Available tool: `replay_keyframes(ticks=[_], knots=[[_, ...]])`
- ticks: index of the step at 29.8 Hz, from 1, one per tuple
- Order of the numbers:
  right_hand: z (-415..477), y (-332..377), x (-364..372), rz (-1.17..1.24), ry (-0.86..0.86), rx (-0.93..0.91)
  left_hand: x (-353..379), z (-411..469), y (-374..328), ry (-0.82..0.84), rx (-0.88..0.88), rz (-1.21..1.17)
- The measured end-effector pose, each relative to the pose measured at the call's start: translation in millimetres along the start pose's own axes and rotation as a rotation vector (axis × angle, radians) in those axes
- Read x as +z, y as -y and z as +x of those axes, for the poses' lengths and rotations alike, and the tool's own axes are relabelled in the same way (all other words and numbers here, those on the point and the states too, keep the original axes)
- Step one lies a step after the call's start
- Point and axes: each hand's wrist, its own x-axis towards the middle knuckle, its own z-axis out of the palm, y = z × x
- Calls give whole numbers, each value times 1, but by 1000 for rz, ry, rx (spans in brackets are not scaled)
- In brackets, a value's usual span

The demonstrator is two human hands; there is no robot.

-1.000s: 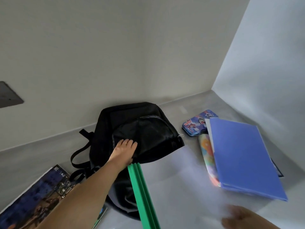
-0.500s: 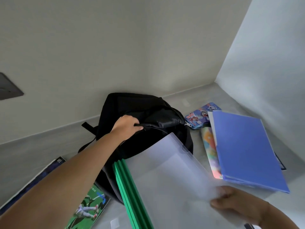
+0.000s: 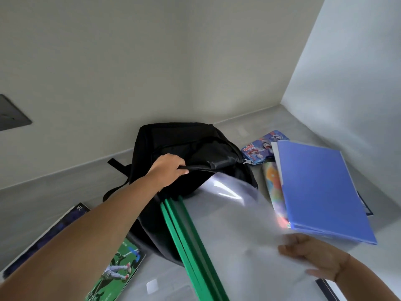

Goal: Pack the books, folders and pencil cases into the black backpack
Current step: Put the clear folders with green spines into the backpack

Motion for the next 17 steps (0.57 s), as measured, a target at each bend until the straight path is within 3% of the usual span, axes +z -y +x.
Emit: replay_keyframes(ticks=[8,17], knots=[[18,-26,5,119,-65,-190,17,-9,3,15,8,1],[20,-16,12,-172,73,16,21,-2,0,-53,-133,-104]])
